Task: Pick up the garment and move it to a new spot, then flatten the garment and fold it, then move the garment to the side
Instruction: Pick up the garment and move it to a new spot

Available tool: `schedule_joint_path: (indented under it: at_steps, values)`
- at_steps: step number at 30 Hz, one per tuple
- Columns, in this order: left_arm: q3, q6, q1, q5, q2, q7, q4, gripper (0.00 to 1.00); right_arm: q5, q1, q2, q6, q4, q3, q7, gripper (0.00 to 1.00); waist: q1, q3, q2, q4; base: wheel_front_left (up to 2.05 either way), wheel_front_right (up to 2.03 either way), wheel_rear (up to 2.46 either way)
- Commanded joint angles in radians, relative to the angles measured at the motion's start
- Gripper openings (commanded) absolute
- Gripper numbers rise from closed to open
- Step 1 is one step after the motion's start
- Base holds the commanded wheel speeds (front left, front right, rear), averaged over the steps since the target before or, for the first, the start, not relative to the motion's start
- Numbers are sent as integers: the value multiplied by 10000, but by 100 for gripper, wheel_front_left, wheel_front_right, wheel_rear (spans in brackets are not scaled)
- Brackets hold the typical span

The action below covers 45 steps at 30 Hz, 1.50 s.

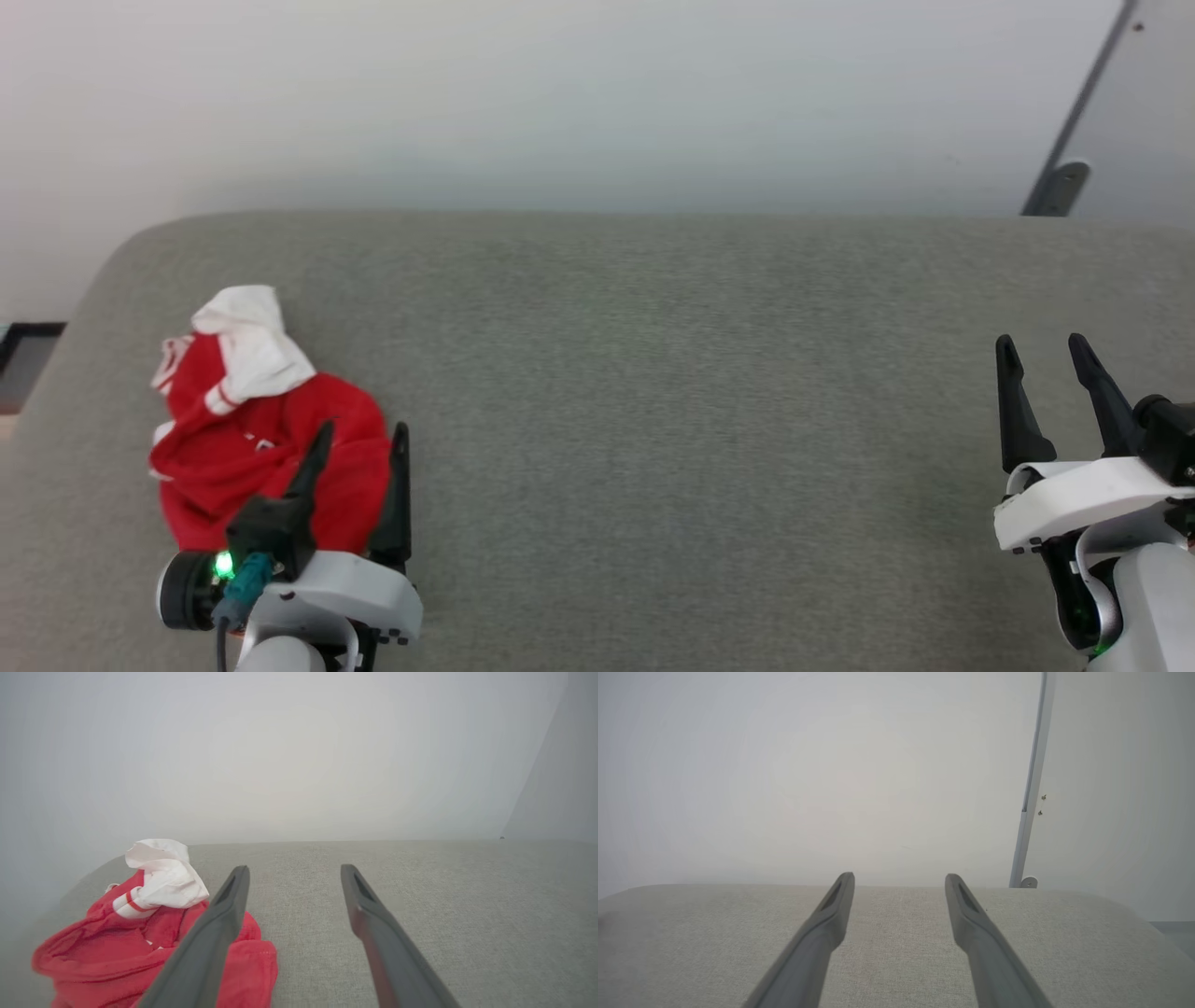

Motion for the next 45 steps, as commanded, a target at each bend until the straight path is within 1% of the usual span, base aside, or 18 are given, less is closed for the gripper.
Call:
schedule_joint_path:
  at_steps: [1,8,15,19,22,33,38,41,43,45]
  values:
    - [26,4,-83,106,-29,-4,18,100,56,105,-23,-12,-33,8,-47,100,0,-1,0,406,0,0,0]
    - [136,64,-9,140,-129,-4,203,100,96,249,-71,-12,-146,119,-29,100,0,85,0,1834,0,0,0]
    - [195,239,329,265,-239,-4,120,100,111,288,33,-12,-131,469,-30,100,0,-12,0,3469,0,0,0]
    - [231,293,526,274,-285,-4,31,100,111,292,152,-10,-102,731,-29,100,0,-104,0,4298,0,0,0]
    - [322,422,674,195,-319,-4,-86,100,131,267,245,-12,-94,1029,-29,100,0,-118,0,4818,0,0,0]
    - [820,1114,1441,-528,-418,-4,-1270,100,578,-875,262,-12,293,2917,-29,100,0,533,0,5161,0,0,0]
    - [692,1287,1676,-802,-419,-4,-1508,100,781,-1129,192,-12,396,3280,-29,100,0,604,0,5166,0,0,0]
    - [558,1045,1462,-636,-417,-4,-1362,100,864,-1024,132,-12,318,3138,-29,100,0,601,0,5116,0,0,0]
    - [422,779,1133,-447,-407,-4,-1139,100,844,-802,84,-12,264,2934,-29,100,0,591,0,5056,0,0,0]
    - [147,467,684,-197,-250,-4,-780,100,765,-555,36,-12,142,2636,-29,100,0,600,0,4984,0,0,0]
